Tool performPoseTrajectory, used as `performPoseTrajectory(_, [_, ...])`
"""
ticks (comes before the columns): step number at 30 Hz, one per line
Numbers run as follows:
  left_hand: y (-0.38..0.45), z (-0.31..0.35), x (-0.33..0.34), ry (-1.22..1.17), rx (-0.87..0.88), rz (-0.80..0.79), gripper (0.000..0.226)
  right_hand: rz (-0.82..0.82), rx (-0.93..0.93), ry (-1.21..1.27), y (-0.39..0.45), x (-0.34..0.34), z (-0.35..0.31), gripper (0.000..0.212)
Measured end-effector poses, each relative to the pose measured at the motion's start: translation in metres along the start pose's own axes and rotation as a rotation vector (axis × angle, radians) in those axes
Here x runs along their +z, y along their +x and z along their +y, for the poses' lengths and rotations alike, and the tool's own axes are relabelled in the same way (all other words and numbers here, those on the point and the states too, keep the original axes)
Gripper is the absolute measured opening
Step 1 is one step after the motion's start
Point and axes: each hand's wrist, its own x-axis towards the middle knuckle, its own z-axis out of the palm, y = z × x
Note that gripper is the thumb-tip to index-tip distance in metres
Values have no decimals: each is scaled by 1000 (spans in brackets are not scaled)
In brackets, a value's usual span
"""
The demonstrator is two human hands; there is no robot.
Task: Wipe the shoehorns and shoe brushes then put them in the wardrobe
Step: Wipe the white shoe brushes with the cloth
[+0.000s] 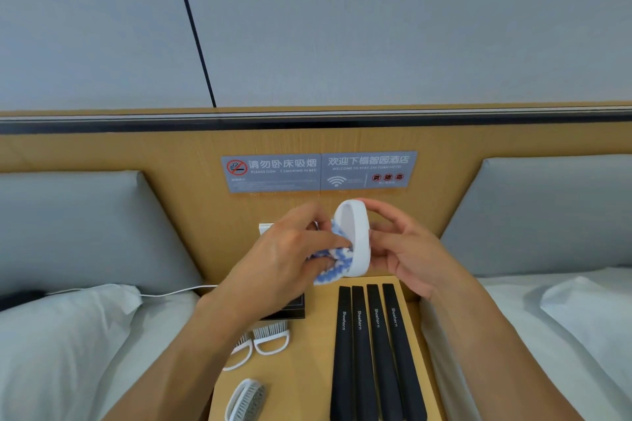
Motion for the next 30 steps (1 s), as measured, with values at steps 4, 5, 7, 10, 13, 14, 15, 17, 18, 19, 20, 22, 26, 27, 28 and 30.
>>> performPoseTrajectory(4, [-10, -2, 7, -75, -112, 48, 32, 87, 57, 49, 1, 8, 5, 43])
performPoseTrajectory(5, [-12, -2, 9, -86, -140, 59, 34, 106, 63, 60, 1, 9, 5, 43])
performPoseTrajectory(7, [-15, -1, 14, -101, -184, 112, 39, 135, 71, 93, 3, 13, 6, 45])
performPoseTrajectory(10, [-16, 5, 22, -115, -258, 221, 46, 152, 74, 122, 6, 23, 9, 45])
performPoseTrajectory(13, [-15, 5, 22, -136, -273, 260, 42, 156, 83, 81, 9, 27, 9, 42])
performPoseTrajectory(14, [-14, 3, 20, -154, -266, 261, 39, 153, 86, 52, 10, 27, 7, 41])
performPoseTrajectory(15, [-13, 0, 17, -173, -257, 256, 36, 150, 88, 16, 10, 27, 4, 40])
performPoseTrajectory(17, [-11, -4, 13, -202, -241, 233, 31, 153, 93, -61, 12, 26, -1, 38])
performPoseTrajectory(18, [-10, -5, 12, -206, -229, 217, 28, 156, 97, -98, 13, 26, -4, 38])
performPoseTrajectory(19, [-9, -6, 11, -203, -217, 202, 26, 155, 100, -135, 13, 27, -5, 37])
performPoseTrajectory(20, [-8, -6, 11, -194, -206, 189, 24, 150, 99, -178, 14, 28, -7, 35])
performPoseTrajectory(22, [-6, -9, 9, -178, -189, 179, 23, 142, 91, -267, 14, 30, -6, 31])
performPoseTrajectory(26, [-2, -17, 3, -175, -173, 179, 24, 152, 82, -280, 14, 30, -4, 29])
performPoseTrajectory(27, [-2, -18, 1, -184, -177, 177, 24, 150, 87, -249, 14, 29, -4, 31])
performPoseTrajectory(28, [-3, -20, 0, -202, -186, 177, 25, 150, 92, -213, 14, 27, -5, 35])
performPoseTrajectory(30, [-6, -22, -2, -252, -212, 190, 25, 150, 96, -120, 14, 23, -7, 50])
